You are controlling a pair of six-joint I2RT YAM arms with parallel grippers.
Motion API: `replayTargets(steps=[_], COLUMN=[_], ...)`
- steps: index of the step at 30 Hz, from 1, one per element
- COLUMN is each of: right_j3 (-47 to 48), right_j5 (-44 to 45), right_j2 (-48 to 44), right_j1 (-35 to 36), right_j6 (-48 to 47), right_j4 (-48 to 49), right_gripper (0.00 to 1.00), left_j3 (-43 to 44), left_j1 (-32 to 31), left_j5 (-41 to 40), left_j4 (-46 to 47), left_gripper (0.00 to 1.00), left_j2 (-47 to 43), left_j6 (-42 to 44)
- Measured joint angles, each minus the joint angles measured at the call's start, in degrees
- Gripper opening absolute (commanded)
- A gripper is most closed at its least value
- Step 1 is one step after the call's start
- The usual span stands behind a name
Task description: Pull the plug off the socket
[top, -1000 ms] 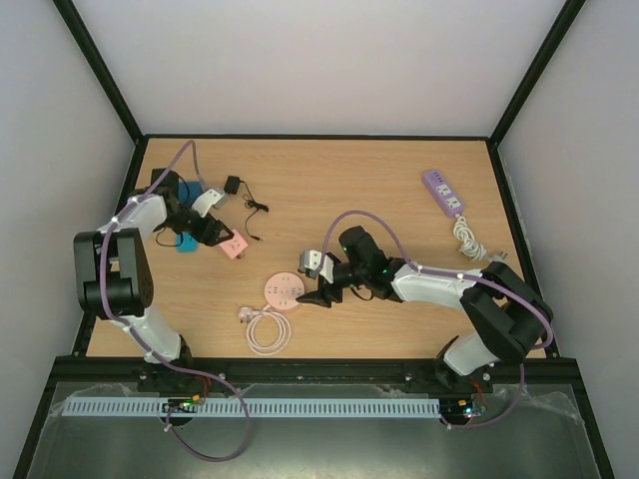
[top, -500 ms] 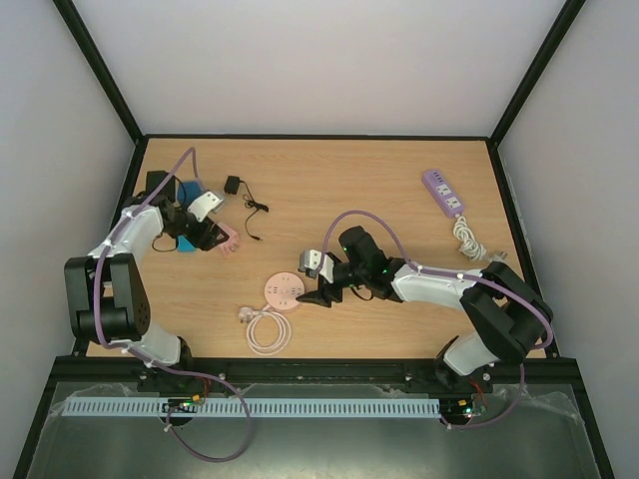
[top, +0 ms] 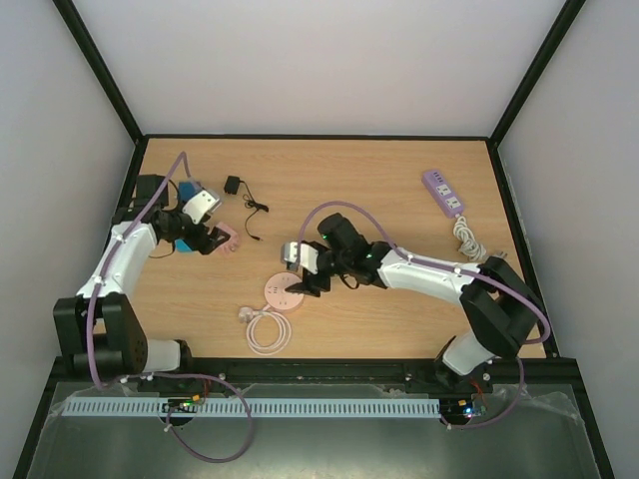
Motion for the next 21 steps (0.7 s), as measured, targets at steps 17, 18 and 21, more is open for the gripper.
replayTargets(steps=[17,18,21], right_j3=[19.56,20.20,21.40], right_j5=[12.85,13.33,14.49], right_j2=[20.20,21.05,22.53], right_j1=[15.82,16.06,16.57], right_j6=[-8.26,-8.31,-8.37], right_j4=[-15.30,-15.56,-16.70], right_gripper=[0.68,0.66,0.59], left_j3=[-8.00,-8.52,-9.68], left_j1=[1.14,1.68,3.13], left_j5=[-1.57,-1.81,-1.81], left_j4=[7.67,8.24,9.53], left_gripper=[1.00,1.00,1.00], left_j2=[-7.80,-8.13,-8.96], left_j6=[-9.60,-10.19,-11.39])
